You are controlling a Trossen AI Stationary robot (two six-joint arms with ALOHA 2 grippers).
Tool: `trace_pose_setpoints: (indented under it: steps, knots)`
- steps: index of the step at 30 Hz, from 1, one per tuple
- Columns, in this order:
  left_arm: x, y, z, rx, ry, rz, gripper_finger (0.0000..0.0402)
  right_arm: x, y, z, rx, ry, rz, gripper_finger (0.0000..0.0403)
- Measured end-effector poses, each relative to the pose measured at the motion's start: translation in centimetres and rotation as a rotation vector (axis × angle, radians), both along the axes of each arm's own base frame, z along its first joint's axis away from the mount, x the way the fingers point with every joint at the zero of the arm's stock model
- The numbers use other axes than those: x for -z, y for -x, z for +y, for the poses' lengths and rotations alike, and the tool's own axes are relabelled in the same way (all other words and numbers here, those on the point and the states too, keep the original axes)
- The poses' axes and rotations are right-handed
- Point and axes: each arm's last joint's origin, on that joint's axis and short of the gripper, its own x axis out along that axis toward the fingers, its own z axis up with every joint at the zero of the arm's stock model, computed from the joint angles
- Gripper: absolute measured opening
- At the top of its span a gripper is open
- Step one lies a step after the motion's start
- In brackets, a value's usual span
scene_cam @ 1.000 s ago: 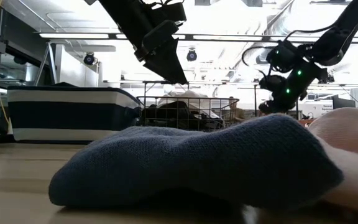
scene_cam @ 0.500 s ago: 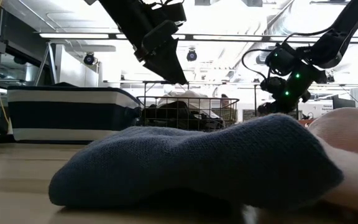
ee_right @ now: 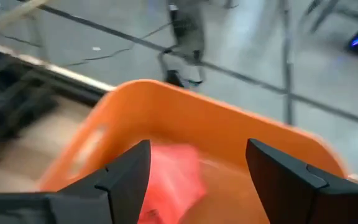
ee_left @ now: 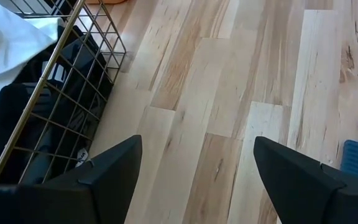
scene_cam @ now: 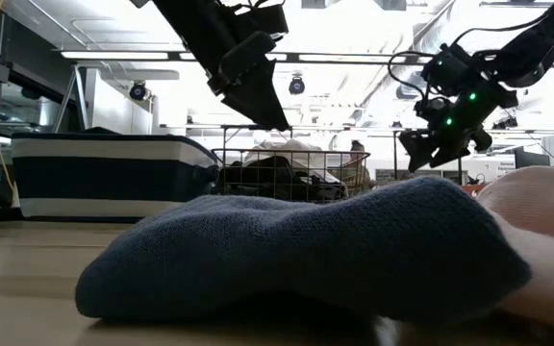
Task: Pick & Place Cloths
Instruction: Put the blue sock into the orange bin
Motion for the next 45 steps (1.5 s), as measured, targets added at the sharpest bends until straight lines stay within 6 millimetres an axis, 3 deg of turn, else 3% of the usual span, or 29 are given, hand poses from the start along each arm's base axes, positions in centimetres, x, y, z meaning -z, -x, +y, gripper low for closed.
trace_pose_setpoints:
  steps: [5, 15, 21, 28, 36, 45]
  knots:
    - [0.0, 0.0, 0.0, 0.000, 0.000, 0.000, 0.0300, -0.9, -0.3, 1.8, -0.164, -0.113, -0.130, 0.0248]
    - [0.3, 0.3, 0.0, -0.003, 0.006, 0.041, 0.0300, -2.0, -2.7, 7.0, -0.733, -0.356, -0.308, 0.0234]
    - [0.7, 0.8, 0.0, -0.007, 0.028, 0.100, 0.0300, -1.7, -4.1, 11.8, -1.055, -0.501, -0.267, 0.0231]
    - [1.7, 1.2, -0.7, -0.003, 0.024, 0.120, 0.0300, -1.3, -4.3, 17.7, -1.205, -0.520, -0.142, 0.0231]
    - [4.1, 5.4, 0.0, -0.045, 0.126, -0.014, 0.0300, -1.0, -2.9, 23.9, -1.315, -0.469, -0.068, 0.0231]
    - [2.9, 10.3, -0.9, 0.068, 0.166, -0.220, 0.0300, 0.8, -2.6, 28.4, -1.340, -0.466, -0.057, 0.0231]
